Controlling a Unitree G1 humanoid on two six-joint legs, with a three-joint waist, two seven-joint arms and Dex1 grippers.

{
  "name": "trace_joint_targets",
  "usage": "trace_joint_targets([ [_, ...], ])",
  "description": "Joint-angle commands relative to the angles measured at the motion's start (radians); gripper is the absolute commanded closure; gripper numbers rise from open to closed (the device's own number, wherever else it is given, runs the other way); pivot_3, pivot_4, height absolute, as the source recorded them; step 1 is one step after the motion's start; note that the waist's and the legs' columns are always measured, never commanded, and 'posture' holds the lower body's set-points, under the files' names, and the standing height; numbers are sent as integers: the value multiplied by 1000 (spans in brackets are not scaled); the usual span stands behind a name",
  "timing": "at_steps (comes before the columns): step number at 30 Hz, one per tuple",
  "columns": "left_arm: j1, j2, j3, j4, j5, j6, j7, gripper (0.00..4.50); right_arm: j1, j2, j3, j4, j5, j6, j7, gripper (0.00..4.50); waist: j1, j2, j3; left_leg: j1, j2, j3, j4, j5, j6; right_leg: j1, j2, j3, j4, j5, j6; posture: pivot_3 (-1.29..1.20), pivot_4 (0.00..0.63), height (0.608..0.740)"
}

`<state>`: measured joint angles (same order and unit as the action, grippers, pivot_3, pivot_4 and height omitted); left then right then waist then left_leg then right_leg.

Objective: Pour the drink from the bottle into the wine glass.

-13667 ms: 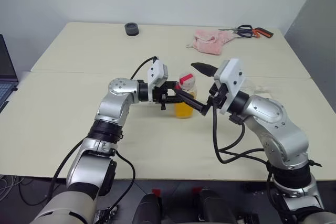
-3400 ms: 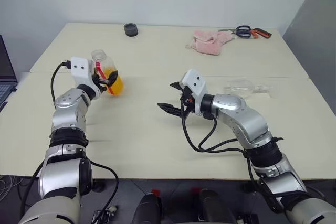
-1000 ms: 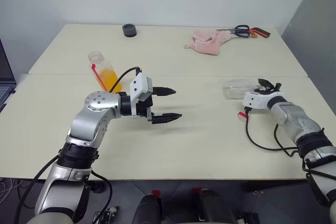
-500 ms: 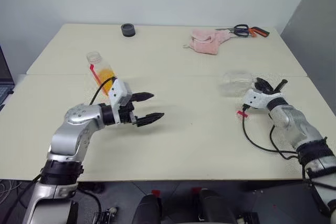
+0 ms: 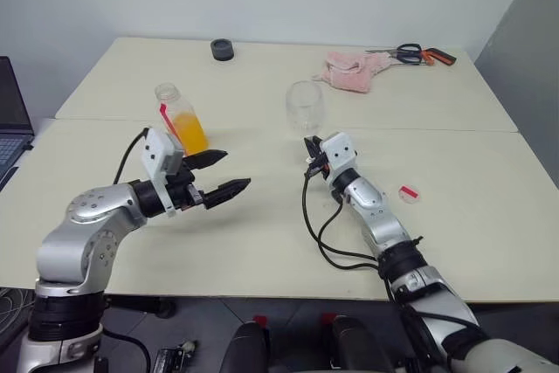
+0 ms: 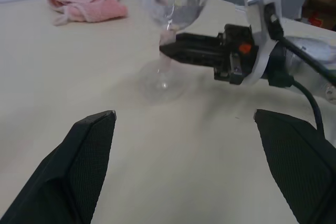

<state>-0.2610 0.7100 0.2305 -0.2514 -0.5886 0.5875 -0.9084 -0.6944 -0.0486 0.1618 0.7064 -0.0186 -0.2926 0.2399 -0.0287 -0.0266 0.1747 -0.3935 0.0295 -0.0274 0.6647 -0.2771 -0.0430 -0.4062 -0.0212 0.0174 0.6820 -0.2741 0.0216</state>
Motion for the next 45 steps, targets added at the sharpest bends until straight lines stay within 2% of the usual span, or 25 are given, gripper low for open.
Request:
trace_joint_targets([
  [1,-4,35,38,-78,-43,14,-5,0,-48,1,-27,98,-9,-94,-1,4398,-2,0,0,0,0,0,0,0,0,0,0,0,0,0,0,0,150,740],
  [7,-38,72,74,-96,-78,25,11,0,-77,0,-40,207,-8,-140,29,4398,-6,0,0,1,1,1,-1,1,-2,0,1,1,0,0,0,0,150,740],
  [14,-78,105,69,-81,-89,24,4,0,-78,13,-60,240,6,-136,68,4398,-6,0,0,2,1,1,-1,1,-1,0,1,1,1,0,0,0,150,740],
  [24,-139,87,42,-46,-62,-10,10,0,-80,20,-80,221,13,-109,93,921,-6,0,0,2,1,1,-1,1,-2,0,1,1,1,0,0,0,150,740],
  [27,-149,79,38,-40,-58,-18,16,0,-72,20,-79,207,13,-99,101,44,-6,0,0,2,1,1,-1,1,-2,0,1,1,1,0,0,0,150,740],
  [36,-153,62,32,-37,-52,-37,30,0,-25,-2,-83,145,21,-46,139,44,-6,0,0,2,1,1,-2,1,-2,0,1,1,0,0,0,0,150,740],
  [45,-119,46,37,-46,-53,-46,46,0,92,-38,-73,-53,59,80,234,44,-5,0,0,1,1,1,-2,1,-1,0,1,1,0,0,0,0,150,740],
])
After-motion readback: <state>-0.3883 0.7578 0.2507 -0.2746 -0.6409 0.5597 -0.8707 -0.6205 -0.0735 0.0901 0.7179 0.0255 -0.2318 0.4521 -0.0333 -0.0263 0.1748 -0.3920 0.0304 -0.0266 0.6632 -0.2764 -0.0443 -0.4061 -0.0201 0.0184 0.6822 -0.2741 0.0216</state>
